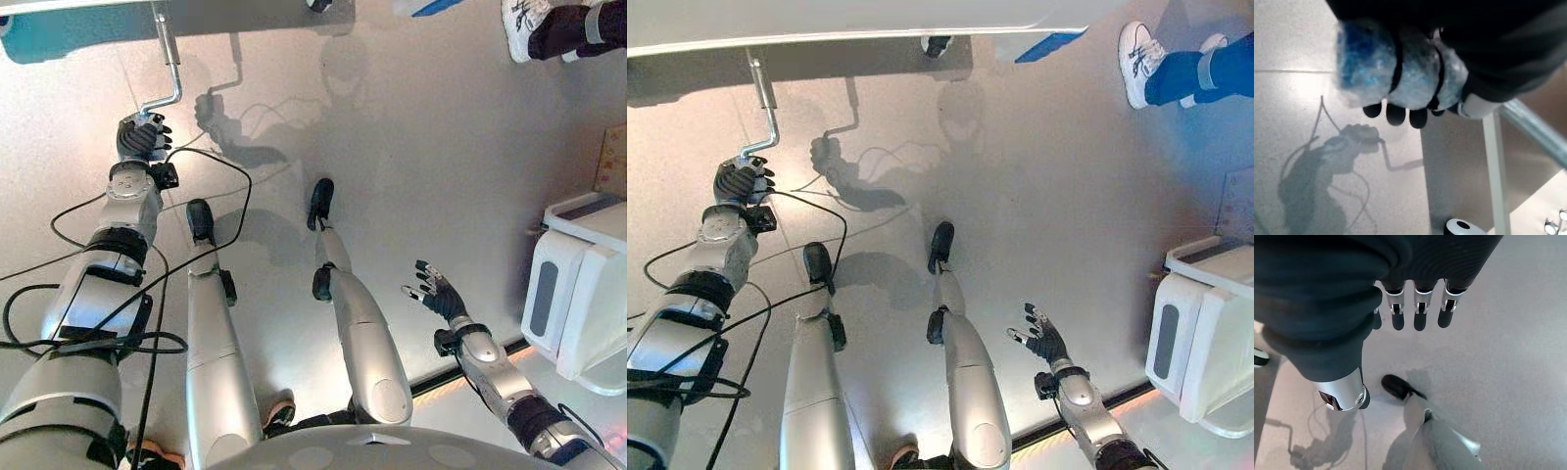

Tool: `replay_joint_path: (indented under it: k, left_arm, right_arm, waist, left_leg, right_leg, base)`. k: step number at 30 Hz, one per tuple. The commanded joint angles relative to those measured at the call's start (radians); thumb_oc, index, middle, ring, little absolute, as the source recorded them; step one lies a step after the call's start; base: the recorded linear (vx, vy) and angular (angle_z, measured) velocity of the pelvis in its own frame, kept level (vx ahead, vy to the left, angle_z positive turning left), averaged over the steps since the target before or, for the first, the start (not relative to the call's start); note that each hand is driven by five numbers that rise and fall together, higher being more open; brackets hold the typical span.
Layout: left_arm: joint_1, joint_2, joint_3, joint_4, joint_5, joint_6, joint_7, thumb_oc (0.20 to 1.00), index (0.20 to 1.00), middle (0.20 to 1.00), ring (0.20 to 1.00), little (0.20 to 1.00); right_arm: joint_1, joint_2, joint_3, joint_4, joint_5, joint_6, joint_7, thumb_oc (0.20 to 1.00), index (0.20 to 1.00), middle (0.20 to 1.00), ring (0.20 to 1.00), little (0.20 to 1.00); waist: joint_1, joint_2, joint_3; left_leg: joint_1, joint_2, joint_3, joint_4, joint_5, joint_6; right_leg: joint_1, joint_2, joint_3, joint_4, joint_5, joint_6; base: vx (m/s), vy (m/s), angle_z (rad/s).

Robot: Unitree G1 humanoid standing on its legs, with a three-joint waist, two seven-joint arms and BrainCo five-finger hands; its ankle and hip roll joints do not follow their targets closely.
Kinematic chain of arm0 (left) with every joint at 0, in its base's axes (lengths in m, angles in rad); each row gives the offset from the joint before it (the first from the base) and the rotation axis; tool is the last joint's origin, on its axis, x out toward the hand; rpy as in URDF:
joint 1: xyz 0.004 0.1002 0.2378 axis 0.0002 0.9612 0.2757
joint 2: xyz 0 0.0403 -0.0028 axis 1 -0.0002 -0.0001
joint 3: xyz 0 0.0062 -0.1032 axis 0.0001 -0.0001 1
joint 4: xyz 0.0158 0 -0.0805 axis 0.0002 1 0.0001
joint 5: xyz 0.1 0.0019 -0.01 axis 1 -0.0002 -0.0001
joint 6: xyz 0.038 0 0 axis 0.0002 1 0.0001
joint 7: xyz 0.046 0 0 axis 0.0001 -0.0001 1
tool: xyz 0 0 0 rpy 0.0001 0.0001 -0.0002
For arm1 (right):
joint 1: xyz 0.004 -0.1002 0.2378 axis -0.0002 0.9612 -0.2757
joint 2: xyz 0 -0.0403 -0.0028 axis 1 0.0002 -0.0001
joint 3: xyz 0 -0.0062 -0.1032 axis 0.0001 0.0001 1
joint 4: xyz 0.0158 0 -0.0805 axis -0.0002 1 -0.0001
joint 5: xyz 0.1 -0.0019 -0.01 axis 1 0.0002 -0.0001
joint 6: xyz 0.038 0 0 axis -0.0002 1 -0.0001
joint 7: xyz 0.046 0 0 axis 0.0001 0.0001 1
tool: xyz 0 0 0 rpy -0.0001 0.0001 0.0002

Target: Raise the hospital bed

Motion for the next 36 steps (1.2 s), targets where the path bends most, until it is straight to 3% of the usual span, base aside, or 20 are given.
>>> replay_joint_path:
  k: [1, 7, 9, 15, 16, 29, 36]
  left_arm:
    - [-0.017, 0.057, 0.013, 0.047, 0.064, 0.003, 0.043, 0.200, 0.200, 0.200, 0.200, 0.200]
    - [-0.030, 0.056, 0.008, 0.053, 0.071, 0.005, 0.047, 0.200, 0.200, 0.200, 0.200, 0.200]
    - [-0.106, 0.021, -0.015, 0.072, 0.097, 0.008, 0.071, 0.200, 0.200, 0.200, 0.200, 0.200]
    - [-0.110, 0.017, -0.016, 0.070, 0.099, 0.007, 0.074, 0.200, 0.200, 0.200, 0.200, 0.200]
    - [-0.129, -0.015, -0.031, 0.047, 0.108, 0.001, 0.083, 0.200, 0.200, 0.200, 0.200, 0.200]
    - [-0.112, -0.085, -0.037, -0.053, 0.105, -0.025, 0.103, 0.200, 0.200, 0.200, 0.200, 0.200]
    - [-0.111, -0.129, -0.046, -0.108, 0.067, -0.046, 0.100, 0.200, 0.200, 0.200, 0.200, 0.200]
  right_arm:
    - [0.018, -0.047, -0.008, -0.047, 0.015, -0.035, -0.024, 1.000, 1.000, 1.000, 1.000, 1.000]
    - [0.014, -0.050, -0.005, -0.055, 0.015, -0.038, -0.025, 1.000, 1.000, 1.000, 1.000, 1.000]
    - [0.008, -0.068, 0.006, -0.097, 0.007, -0.050, -0.047, 1.000, 1.000, 1.000, 1.000, 1.000]
    - [0.010, -0.071, 0.006, -0.102, 0.006, -0.052, -0.048, 1.000, 1.000, 1.000, 1.000, 1.000]
    - [0.009, -0.083, 0.013, -0.108, 0.000, -0.054, -0.051, 1.000, 1.000, 1.000, 1.000, 1.000]
    - [-0.002, -0.106, 0.015, -0.109, -0.016, -0.051, -0.049, 1.000, 1.000, 1.000, 1.000, 1.000]
    - [0.015, -0.119, 0.006, -0.107, -0.028, -0.052, -0.051, 1.000, 1.000, 1.000, 1.000, 1.000]
  waist:
    - [0.023, 0.010, 0.059]
    - [0.019, 0.013, 0.061]
    - [-0.018, 0.026, 0.074]
    - [-0.023, 0.026, 0.074]
    - [-0.050, 0.031, 0.074]
    - [-0.085, 0.037, 0.074]
    - [-0.096, 0.068, 0.074]
  left_leg:
    - [0.172, -0.123, 0.076, -0.375, 0.127, 0.115]
    - [0.169, -0.122, 0.079, -0.378, 0.129, 0.115]
    - [0.143, -0.109, 0.107, -0.381, 0.137, 0.113]
    - [0.137, -0.106, 0.114, -0.378, 0.136, 0.112]
    - [0.134, -0.099, 0.135, -0.375, 0.135, 0.110]
    - [0.195, -0.073, 0.198, -0.409, 0.145, 0.091]
    - [0.219, -0.084, 0.214, -0.452, 0.158, 0.090]
  right_leg:
    - [0.049, 0.010, -0.015, 0.038, -0.060, 0.087]
    - [0.038, 0.012, -0.008, 0.040, -0.059, 0.087]
    - [-0.044, 0.022, 0.030, 0.074, -0.061, 0.078]
    - [-0.056, 0.025, 0.036, 0.081, -0.063, 0.076]
    - [-0.083, 0.039, 0.062, 0.093, -0.061, 0.068]
    - [-0.099, 0.086, 0.119, 0.108, -0.064, 0.057]
    - [-0.096, 0.098, 0.131, 0.095, -0.063, 0.050]
  base:
    - [-0.01, -0.031, -0.12]
    - [0.00, -0.017, -0.10]
    - [-0.03, -0.116, 0.01]
    - [0.00, -0.026, -0.19]
    - [0.02, -0.133, -0.08]
    - [0.01, -0.064, -0.17]
    - [0.00, -0.038, -0.06]
